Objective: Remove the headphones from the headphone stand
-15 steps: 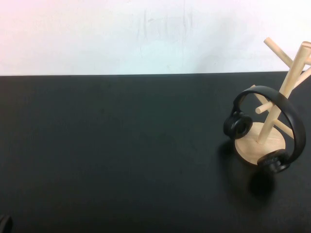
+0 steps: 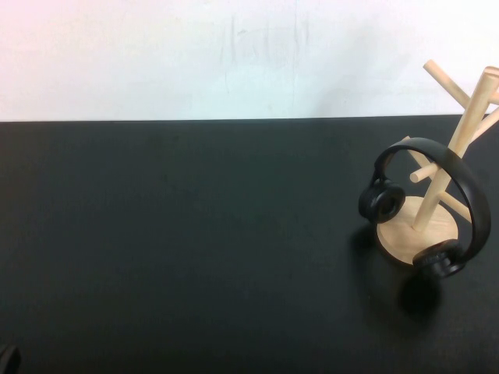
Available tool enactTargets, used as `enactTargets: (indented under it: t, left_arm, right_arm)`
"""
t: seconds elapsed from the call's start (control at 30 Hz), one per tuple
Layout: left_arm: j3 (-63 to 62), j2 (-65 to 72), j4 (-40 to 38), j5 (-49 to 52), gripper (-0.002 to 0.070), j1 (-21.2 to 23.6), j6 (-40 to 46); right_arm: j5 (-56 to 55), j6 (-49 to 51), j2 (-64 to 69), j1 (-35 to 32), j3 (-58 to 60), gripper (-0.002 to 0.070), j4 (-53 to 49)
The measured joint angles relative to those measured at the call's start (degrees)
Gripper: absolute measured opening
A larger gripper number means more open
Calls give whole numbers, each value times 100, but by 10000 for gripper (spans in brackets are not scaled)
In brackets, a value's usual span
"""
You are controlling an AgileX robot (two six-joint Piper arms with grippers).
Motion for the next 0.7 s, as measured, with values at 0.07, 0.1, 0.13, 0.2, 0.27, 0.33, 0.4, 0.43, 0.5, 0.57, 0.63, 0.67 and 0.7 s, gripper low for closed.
enactTargets:
  t: [0.07,0.1,0.13,0.2,0.27,0.33,0.4,0.43,0.5,0.57,0.63,0.67,0.7]
  left_arm:
    - [0,0,0,0,-4,0,0]
    - [0,0,0,0,-4,0,0]
    - [0,0,0,0,-4,0,0]
    - [0,0,0,0,-4,0,0]
    - [0,0,0,0,-4,0,0]
    - [0,0,0,0,-4,0,0]
    - [0,0,0,0,-4,0,0]
    - [0,0,0,0,-4,0,0]
    - [0,0,0,0,-4,0,0]
    - [0,0,0,0,-4,0,0]
    - [0,0,0,0,-4,0,0]
    - [0,0,0,0,-4,0,0]
    - [0,0,0,0,-4,0,0]
  right_arm:
    - [0,0,0,0,0,-8,0]
    - [0,0,0,0,0,-8,0]
    - [0,0,0,0,0,-8,0]
    - [0,0,0,0,0,-8,0]
    - [0,0,0,0,0,-8,0]
    - [0,0,0,0,0,-8,0]
    - [0,0,0,0,0,-8,0]
    - [0,0,0,0,0,-8,0]
    - [0,0,0,0,0,-8,0]
    - [-22,0,0,0,0,-8,51]
    - [-83,0,0,0,0,-8,232]
    - [-145,0,0,0,0,-8,393]
    - [-221,0,0,0,10,-8,624]
